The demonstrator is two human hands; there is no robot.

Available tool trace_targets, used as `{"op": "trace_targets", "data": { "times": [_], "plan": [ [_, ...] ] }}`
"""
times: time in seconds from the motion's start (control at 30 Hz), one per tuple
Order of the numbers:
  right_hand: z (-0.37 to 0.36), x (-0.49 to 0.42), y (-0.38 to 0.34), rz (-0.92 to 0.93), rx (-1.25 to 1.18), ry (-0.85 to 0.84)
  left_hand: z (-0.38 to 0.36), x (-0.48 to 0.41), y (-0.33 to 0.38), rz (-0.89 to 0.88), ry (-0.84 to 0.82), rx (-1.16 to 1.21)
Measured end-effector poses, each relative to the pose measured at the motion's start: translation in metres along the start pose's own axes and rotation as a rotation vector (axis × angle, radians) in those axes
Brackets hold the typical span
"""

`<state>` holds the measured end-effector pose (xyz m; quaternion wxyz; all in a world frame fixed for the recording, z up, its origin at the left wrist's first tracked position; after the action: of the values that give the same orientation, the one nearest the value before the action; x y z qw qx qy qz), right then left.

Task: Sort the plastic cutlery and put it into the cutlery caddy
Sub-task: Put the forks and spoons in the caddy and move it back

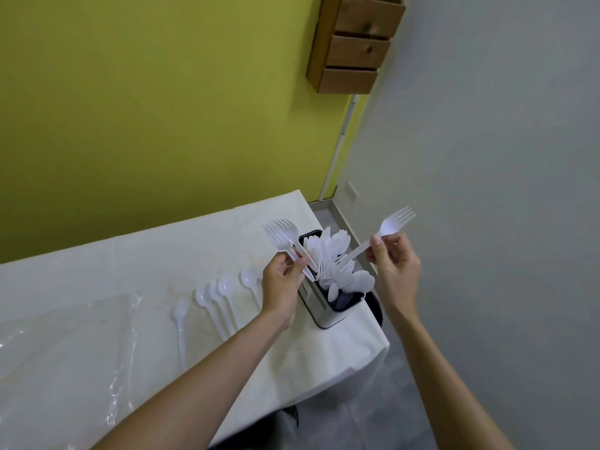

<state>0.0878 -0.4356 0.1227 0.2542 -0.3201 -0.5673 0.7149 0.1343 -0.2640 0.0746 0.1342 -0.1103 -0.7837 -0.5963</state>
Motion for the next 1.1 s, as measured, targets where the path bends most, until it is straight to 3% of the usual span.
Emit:
{"op": "trace_targets", "data": {
  "times": [0.07,0.23,0.4,0.57,0.8,0.87,0.97,1.1],
  "plan": [
    [-0.005,0.002,0.003,0.012,0.008,-0.038,-0.004,0.0,-0.008,-0.017,0.013,-0.059],
    [0.001,-0.008,-0.001,0.049,-0.052,0.061,-0.012,-0.002,-0.022,-0.11,0.045,-0.238],
    [-0.007,-0.005,0.006,0.111,0.078,-0.116,-0.019,0.001,-0.022,-0.251,0.057,-0.385],
    [0.004,-0.015,0.005,0.043,-0.119,0.018,-0.021,-0.001,-0.031,-0.38,0.029,-0.571],
    [0.0,-0.022,0.008,-0.014,-0.246,0.084,-0.022,-0.001,-0.033,-0.476,0.026,-0.743],
    [0.001,-0.024,0.013,0.04,-0.152,0.037,-0.021,0.001,-0.03,-0.503,-0.003,-0.754],
    [-0.007,-0.017,0.026,0.131,0.169,-0.182,-0.022,0.004,-0.028,-0.537,-0.048,-0.775],
    [-0.005,-0.023,0.032,0.125,0.223,-0.165,-0.024,0.009,-0.029,-0.503,-0.109,-0.759]
  ]
}}
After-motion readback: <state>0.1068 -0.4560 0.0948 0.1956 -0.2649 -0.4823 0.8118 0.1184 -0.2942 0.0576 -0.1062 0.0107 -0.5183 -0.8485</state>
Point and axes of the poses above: each hand's wrist, its own x-axis away from the middle knuckle, its own z-axis out of the back of the hand, y = z × x, the point moved 2 cm from there along -x, towards the middle knuckle, and after that the axes turned 7 degrees about y, right-handed, at the moved point
